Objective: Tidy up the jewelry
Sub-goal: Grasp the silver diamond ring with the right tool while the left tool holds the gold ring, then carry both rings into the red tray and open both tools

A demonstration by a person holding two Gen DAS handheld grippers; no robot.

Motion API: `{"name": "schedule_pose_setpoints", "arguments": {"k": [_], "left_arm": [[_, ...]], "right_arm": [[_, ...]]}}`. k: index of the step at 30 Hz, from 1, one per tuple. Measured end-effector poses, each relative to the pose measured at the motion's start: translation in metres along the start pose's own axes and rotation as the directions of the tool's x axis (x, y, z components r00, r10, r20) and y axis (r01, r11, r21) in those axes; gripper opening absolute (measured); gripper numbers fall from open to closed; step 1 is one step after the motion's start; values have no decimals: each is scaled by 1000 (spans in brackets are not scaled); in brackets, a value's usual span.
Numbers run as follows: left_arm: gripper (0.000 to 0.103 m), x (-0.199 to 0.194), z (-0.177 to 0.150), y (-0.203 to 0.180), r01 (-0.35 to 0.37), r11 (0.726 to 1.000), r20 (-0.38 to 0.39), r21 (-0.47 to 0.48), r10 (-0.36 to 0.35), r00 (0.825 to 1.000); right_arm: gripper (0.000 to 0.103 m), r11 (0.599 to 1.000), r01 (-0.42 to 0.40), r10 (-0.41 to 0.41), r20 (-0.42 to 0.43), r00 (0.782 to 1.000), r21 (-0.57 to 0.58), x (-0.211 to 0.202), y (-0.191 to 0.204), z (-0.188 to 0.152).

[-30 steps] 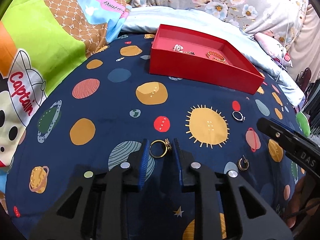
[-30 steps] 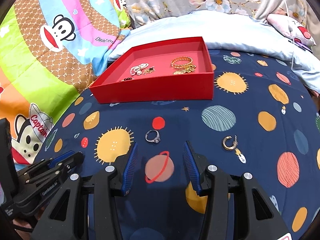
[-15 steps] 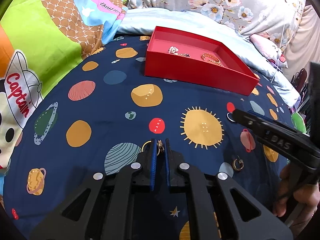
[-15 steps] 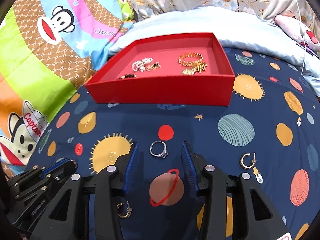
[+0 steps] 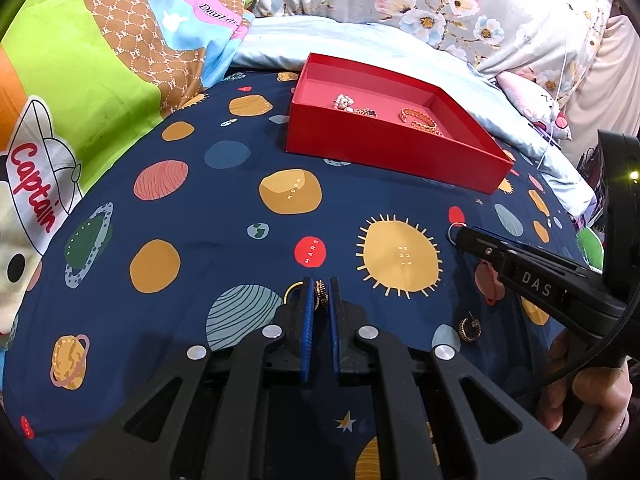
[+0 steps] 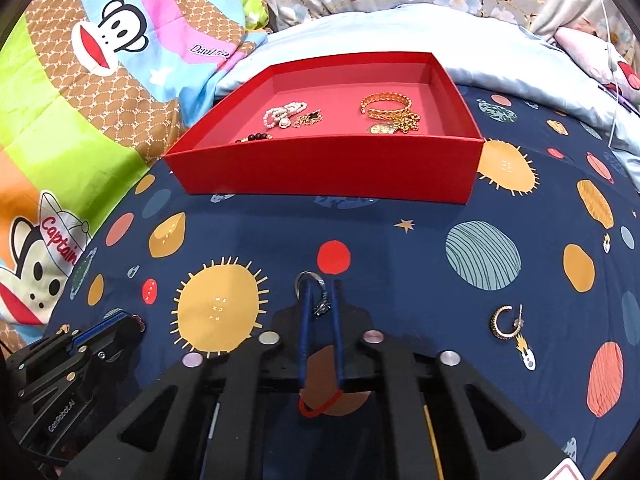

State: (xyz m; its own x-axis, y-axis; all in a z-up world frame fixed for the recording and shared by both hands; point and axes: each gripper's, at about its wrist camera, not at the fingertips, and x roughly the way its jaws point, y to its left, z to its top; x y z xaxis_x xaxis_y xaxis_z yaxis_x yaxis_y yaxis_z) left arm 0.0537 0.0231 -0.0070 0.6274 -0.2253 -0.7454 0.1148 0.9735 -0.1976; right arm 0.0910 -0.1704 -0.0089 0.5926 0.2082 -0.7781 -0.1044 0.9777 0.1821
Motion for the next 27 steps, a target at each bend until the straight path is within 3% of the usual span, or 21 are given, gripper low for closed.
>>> {"name": "schedule_pose_setpoints", "arguments": {"k": [17, 27], "left_arm": [[6, -25, 13, -1, 40, 999, 49, -14, -39, 998], [6, -44, 63, -20, 67, 996, 135, 50, -74, 988]], "right_arm": [[7, 1000, 5, -8, 102, 995, 29, -48, -6, 2], [7, 997, -32, 22, 149, 989, 66, -70, -23, 27]]}}
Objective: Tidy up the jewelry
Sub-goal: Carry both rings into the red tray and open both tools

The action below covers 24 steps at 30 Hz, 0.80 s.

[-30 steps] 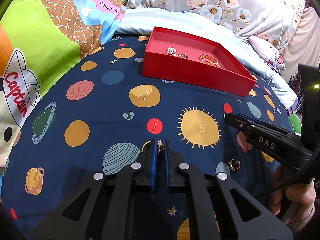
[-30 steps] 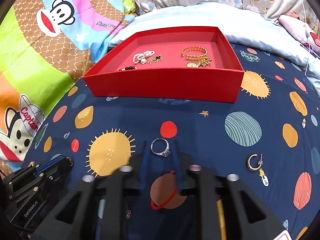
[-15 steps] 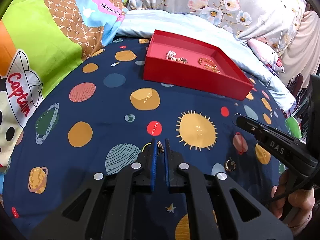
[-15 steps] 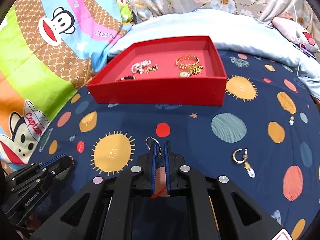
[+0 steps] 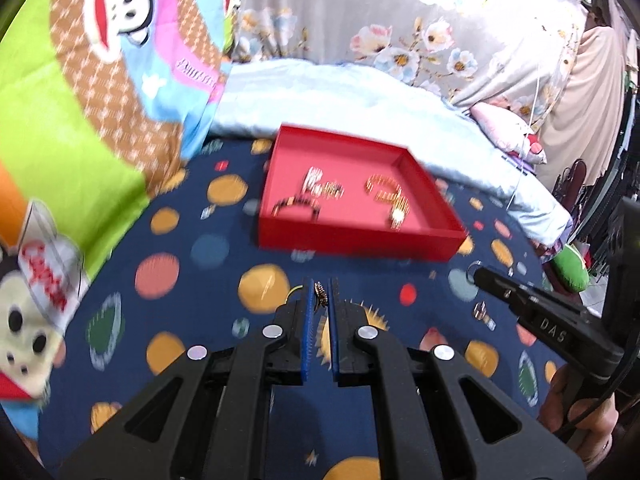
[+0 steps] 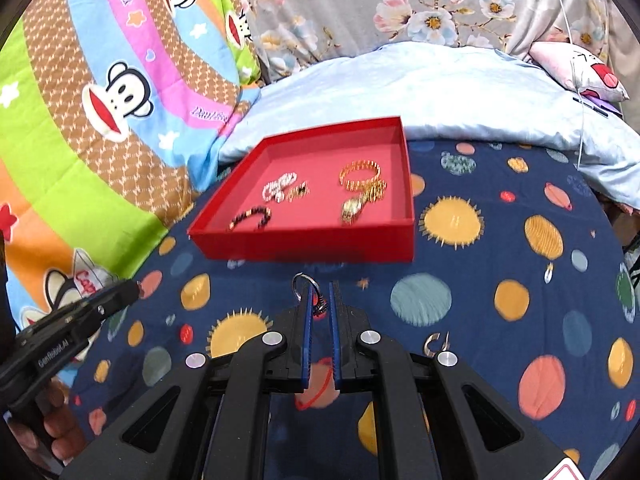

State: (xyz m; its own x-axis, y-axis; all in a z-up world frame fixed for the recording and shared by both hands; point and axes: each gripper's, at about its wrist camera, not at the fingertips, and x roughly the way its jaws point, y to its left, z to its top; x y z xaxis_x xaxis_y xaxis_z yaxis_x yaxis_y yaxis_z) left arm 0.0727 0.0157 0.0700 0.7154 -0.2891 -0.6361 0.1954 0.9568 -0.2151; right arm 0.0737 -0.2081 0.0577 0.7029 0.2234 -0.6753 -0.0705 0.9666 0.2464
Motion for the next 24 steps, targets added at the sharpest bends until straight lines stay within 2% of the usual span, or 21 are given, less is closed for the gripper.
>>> {"name": "schedule_pose_setpoints", "arguments": {"k": [7, 12, 16, 24], "left_arm": [[6, 14, 62, -21, 22, 997, 88, 73, -29, 996], [6, 44, 104, -34, 16, 993, 119, 119, -30, 992], [6, 81, 134, -34, 50, 993, 89, 109, -60, 994], [6, 156, 161, -9, 25, 998, 14, 51, -26, 1000]], "right_arm": [[7, 1000, -29, 29, 37, 999, 12, 7, -14, 49], [7, 999, -39, 39, 22, 999, 7, 38, -21, 86], [7, 997, -69, 70, -23, 997, 21, 76, -22, 107], [7, 996, -82, 84, -122, 989, 18, 141, -13, 115]]}}
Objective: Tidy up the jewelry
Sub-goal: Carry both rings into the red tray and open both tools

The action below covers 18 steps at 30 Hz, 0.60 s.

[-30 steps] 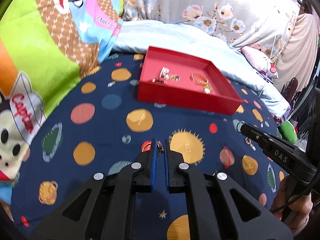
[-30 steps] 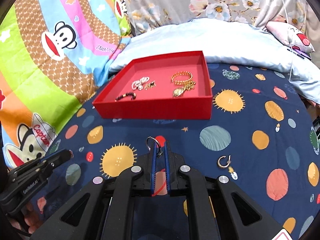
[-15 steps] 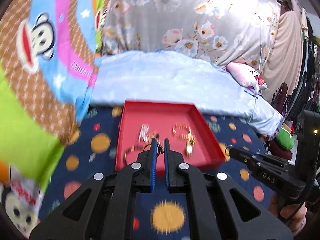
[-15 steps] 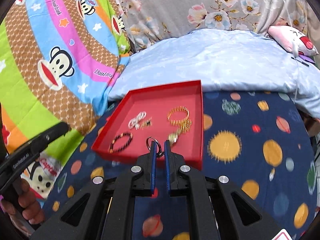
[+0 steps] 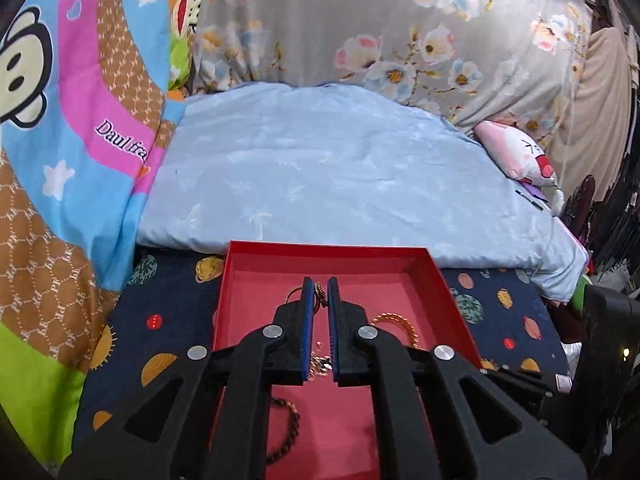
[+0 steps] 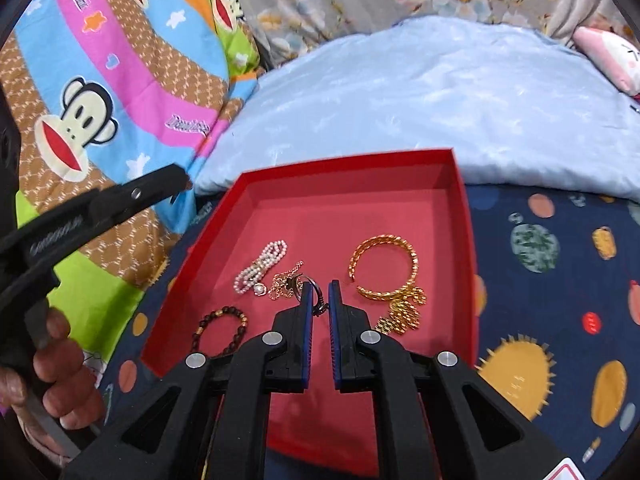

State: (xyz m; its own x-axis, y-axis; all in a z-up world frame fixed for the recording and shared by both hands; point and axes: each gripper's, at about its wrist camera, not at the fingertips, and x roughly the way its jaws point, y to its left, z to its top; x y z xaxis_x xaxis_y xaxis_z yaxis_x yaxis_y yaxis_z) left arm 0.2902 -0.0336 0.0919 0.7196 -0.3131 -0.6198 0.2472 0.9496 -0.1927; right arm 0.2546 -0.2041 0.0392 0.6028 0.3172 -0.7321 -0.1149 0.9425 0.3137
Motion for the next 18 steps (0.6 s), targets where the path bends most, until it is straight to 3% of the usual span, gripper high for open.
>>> {"name": "schedule_pose_setpoints", "arguments": {"k": [9, 15, 18], "left_arm": [[6, 39, 3, 23, -49, 998, -54, -26, 47, 997], [9, 36, 5, 35, -42, 996, -39, -77, 39, 998], [17, 25, 6, 36, -34, 995, -22, -89, 32, 999]], "right_arm": [[8, 999, 23, -25, -62, 998, -24, 33, 7, -1], [15, 999, 43, -43, -2, 999, -25, 23, 6, 1], [15, 999, 46, -46, 37, 998, -22, 8, 5, 0]]}}
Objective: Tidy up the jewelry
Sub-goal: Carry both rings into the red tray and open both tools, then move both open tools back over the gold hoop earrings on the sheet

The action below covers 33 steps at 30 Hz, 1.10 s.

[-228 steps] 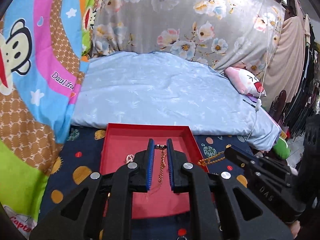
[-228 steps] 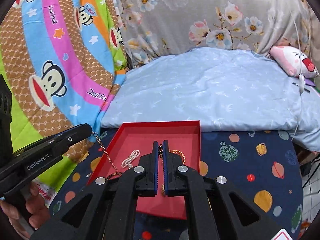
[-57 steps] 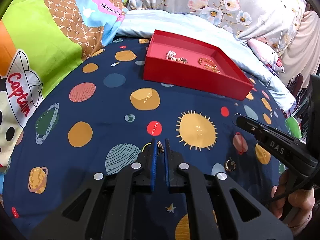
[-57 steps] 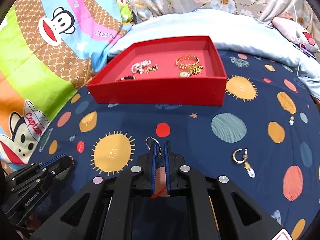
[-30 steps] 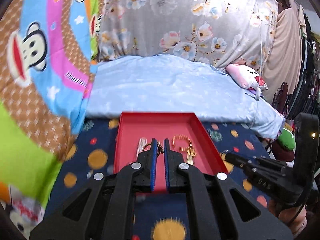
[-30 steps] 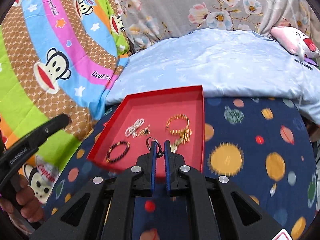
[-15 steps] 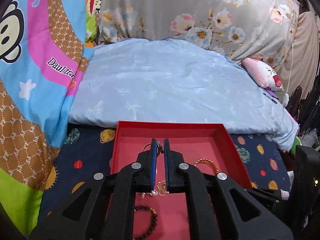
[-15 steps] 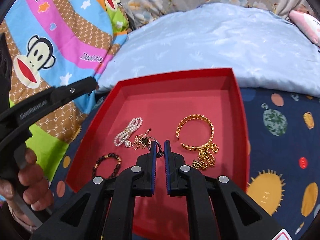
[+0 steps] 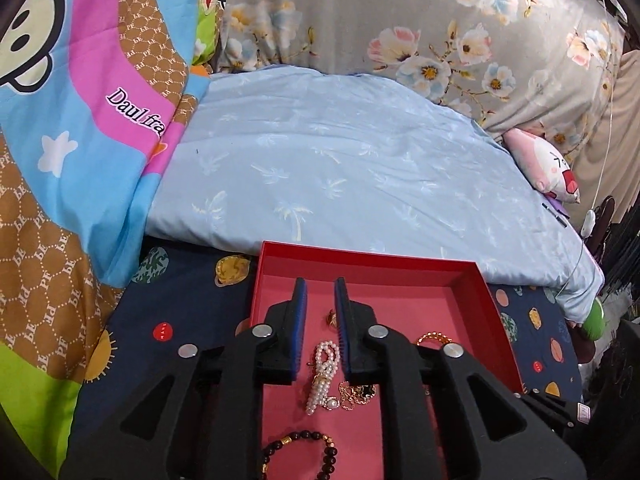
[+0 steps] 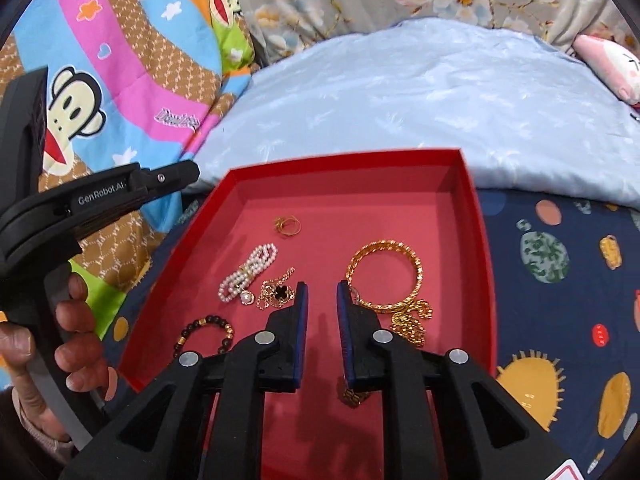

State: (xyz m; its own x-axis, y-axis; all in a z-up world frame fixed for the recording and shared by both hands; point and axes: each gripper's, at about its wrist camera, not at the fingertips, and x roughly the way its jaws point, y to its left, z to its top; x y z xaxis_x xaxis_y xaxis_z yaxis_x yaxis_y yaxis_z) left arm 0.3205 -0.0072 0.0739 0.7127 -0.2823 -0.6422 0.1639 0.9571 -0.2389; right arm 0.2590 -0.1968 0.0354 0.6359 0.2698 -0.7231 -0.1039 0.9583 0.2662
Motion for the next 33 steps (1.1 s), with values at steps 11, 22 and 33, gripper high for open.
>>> {"name": "schedule_pose_setpoints", "arguments": {"k": [11, 22, 33], "left_arm": [[32, -67, -47, -14, 3, 999, 28, 53, -4, 1000], [33, -126, -147, -10, 9, 1000, -55, 13, -8, 998], [51, -158, -225, -27, -13, 1000, -129, 28, 17, 991]], "right_arm": [[21, 1000, 8, -9, 87, 996, 19, -75, -4, -46], [21, 998, 19, -22, 49, 999, 59, -146, -11, -143], [29, 990, 83, -81, -19, 997, 113, -167, -24, -219]]}}
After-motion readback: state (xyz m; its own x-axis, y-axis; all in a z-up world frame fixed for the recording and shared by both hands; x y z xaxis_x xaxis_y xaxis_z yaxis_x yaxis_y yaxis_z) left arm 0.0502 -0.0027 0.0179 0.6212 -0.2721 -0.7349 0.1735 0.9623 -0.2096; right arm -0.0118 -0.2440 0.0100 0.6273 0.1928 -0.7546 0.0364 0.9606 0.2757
